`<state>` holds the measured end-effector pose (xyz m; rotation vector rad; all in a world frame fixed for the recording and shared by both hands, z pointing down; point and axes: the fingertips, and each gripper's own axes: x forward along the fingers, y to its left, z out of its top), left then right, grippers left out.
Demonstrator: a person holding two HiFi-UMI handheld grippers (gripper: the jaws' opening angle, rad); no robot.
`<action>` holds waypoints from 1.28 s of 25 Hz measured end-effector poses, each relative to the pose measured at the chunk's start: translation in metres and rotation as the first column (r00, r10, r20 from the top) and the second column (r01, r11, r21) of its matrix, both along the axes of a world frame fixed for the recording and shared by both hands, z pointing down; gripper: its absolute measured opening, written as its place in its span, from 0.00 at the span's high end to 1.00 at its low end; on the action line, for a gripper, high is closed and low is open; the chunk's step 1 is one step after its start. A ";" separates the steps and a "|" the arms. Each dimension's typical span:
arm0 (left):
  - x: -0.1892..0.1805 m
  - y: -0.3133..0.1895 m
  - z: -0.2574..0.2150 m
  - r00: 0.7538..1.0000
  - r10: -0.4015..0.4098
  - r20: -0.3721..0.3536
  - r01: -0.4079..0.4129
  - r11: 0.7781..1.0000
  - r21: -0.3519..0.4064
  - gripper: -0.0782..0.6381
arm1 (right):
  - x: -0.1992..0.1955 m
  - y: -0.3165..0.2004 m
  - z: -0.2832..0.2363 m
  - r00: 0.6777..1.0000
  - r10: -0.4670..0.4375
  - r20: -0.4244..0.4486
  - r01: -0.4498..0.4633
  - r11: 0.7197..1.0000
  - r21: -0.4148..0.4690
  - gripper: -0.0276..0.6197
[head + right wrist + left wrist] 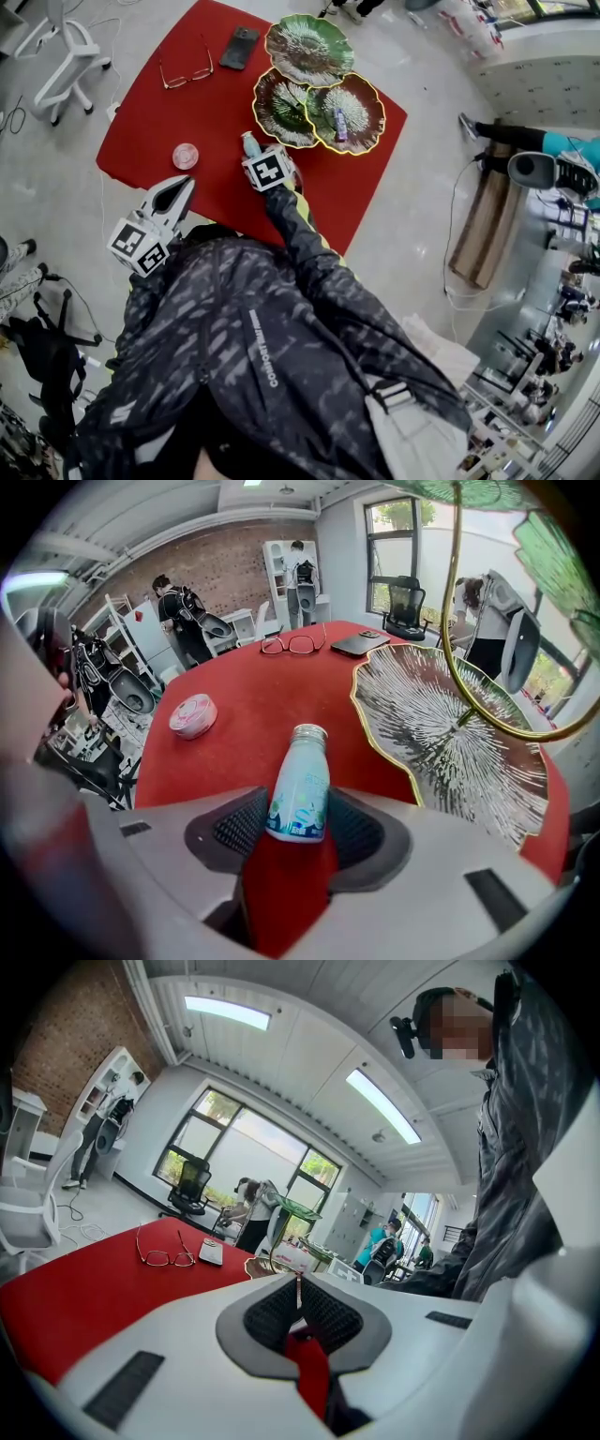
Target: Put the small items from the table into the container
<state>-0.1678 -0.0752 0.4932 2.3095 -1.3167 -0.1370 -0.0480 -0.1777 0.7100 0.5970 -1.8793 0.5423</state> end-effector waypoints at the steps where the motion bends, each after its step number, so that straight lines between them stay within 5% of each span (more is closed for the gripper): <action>1: 0.001 0.000 0.000 1.000 0.002 -0.001 -0.002 1.000 0.001 0.87 | 0.001 0.000 0.000 1.000 0.002 -0.003 -0.002 1.000 0.000 0.64; 7: -0.001 0.000 -0.002 1.000 0.007 0.003 -0.007 1.000 0.010 0.87 | -0.015 0.009 0.000 0.991 0.013 0.130 -0.011 1.000 -0.021 0.65; 32: 0.007 -0.008 -0.008 0.998 0.066 0.012 -0.066 0.997 0.043 0.87 | -0.015 0.009 -0.054 0.969 0.001 0.246 -0.045 0.984 0.172 0.66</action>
